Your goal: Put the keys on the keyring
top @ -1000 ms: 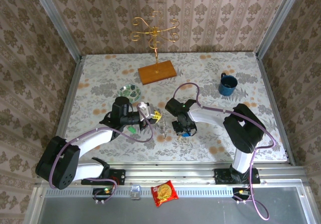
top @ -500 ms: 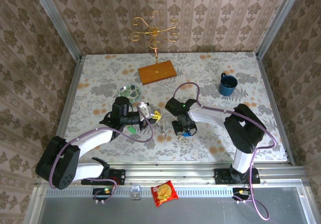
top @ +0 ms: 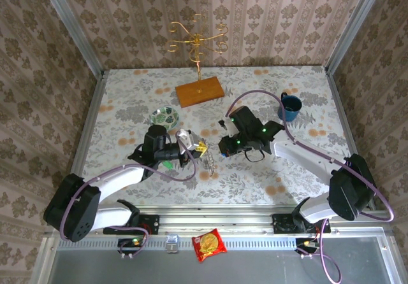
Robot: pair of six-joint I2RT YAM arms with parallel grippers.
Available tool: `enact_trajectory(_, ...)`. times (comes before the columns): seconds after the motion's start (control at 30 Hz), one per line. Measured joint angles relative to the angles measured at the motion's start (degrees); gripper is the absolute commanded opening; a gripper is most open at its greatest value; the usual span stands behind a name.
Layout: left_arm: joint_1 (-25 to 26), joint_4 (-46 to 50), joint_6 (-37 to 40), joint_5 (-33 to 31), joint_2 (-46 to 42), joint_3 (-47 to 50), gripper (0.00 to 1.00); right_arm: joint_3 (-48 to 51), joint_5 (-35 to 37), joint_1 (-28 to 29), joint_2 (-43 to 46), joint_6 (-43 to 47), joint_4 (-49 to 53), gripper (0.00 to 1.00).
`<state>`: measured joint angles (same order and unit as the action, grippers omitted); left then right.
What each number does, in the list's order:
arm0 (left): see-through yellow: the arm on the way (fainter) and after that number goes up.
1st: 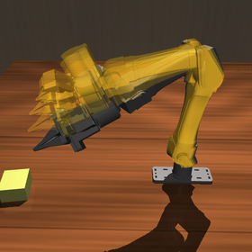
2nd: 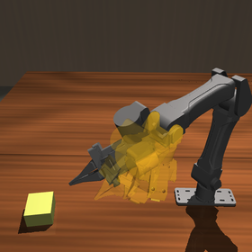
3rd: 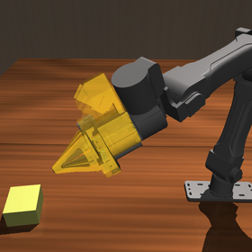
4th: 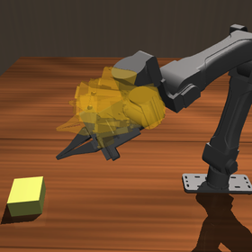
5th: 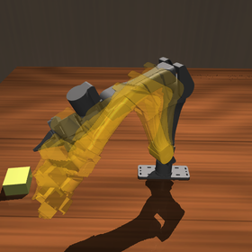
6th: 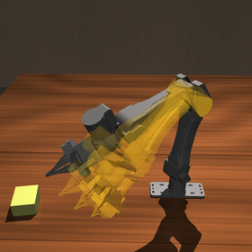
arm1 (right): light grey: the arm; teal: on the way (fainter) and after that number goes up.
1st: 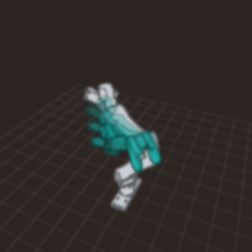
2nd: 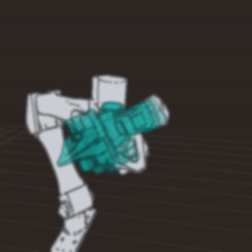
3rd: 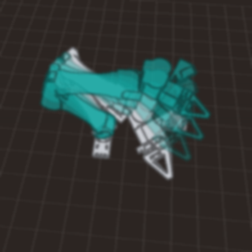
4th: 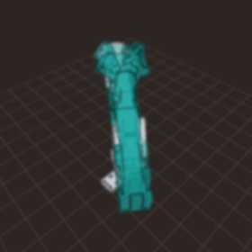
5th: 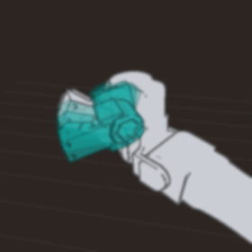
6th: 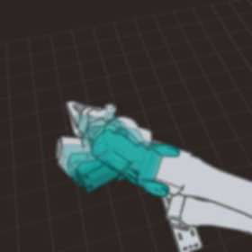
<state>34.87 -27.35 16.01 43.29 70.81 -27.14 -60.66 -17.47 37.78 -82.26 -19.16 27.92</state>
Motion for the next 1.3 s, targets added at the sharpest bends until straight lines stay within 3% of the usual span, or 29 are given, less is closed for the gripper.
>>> enact_trajectory(0.37,1.16,-0.07,-1.97,-0.74,1.36,-0.31,0.00,0.02,-11.21,-1.55,-0.57,2.56,-5.75,0.00)
enact_trajectory(1.3,1.53,-0.04,-3.63,-2.27,1.62,-0.39,0.00,0.98,-12.79,-2.51,-0.46,2.75,-7.08,0.00)
